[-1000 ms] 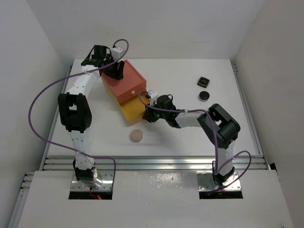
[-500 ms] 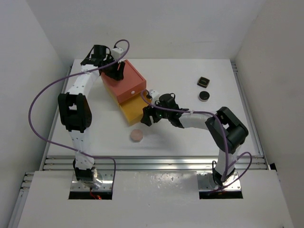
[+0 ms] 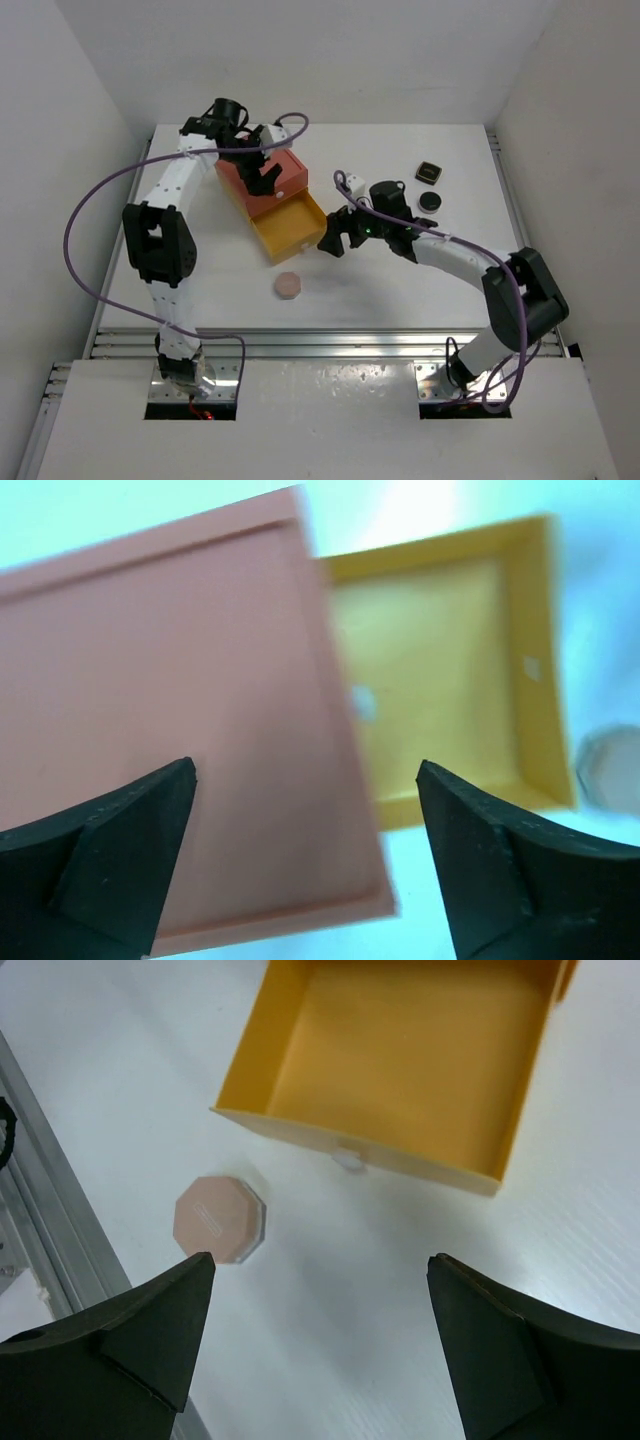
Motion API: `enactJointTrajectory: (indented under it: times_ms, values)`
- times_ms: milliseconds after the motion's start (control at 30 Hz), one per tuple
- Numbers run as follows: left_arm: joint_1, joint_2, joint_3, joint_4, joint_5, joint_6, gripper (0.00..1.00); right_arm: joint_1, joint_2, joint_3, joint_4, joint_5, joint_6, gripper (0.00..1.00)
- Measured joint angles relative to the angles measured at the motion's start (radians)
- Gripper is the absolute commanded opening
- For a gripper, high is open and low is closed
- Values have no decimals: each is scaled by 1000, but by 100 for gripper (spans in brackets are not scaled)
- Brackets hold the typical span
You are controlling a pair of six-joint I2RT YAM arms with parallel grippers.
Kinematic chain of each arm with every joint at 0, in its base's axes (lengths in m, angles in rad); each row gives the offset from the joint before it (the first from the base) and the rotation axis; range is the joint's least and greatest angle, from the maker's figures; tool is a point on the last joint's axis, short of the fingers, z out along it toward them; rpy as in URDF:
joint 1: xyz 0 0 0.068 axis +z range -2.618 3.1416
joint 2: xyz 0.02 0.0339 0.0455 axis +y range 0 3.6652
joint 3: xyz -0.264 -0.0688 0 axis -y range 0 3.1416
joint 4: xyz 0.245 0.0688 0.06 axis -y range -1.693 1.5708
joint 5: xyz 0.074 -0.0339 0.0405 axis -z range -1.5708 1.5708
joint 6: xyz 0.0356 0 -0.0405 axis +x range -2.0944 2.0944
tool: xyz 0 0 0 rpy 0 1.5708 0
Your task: Organize the makeup
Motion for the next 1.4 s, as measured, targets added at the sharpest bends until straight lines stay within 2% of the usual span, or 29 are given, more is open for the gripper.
enactJointTrajectory:
  times_ms: [133,233,367,500,733,1033,1100,1200,1233,1267,1367,1400]
  values:
    - [-68,-100,-49,-139,40,293,100,-48,-103,-76,-46,-3,-12,89]
    - [-187,-234,-214,-191,22,472,100,-93,-183,-149,-62,7,-15,89]
    - [-365,-322,-458,-187,3,602,100,-145,-257,-235,-88,31,-16,89]
    - [-436,-315,-623,-144,-35,654,100,-154,-295,-279,-125,40,-19,89]
    - [-478,-311,-771,21,-127,676,100,-156,-348,-332,-158,50,-19,89]
    - [-487,-213,-784,111,-196,688,100,-164,-370,-380,-193,53,-19,89]
    - [-487,-205,-796,124,-216,704,96,-170,-370,-380,-193,53,-19,89]
    - [-487,-195,-813,126,-234,722,85,-178,-370,-380,-192,52,-19,89]
    - [-487,-190,-814,125,-237,726,78,-181,-370,-380,-192,52,-19,89]
    - [-487,-187,-808,127,-240,724,64,-184,-370,-380,-192,52,-19,89]
    - [-489,-173,-786,123,-241,724,50,-191,-366,-380,-193,51,-19,89]
    - [-491,-167,-780,119,-240,726,49,-192,-364,-380,-192,51,-20,89]
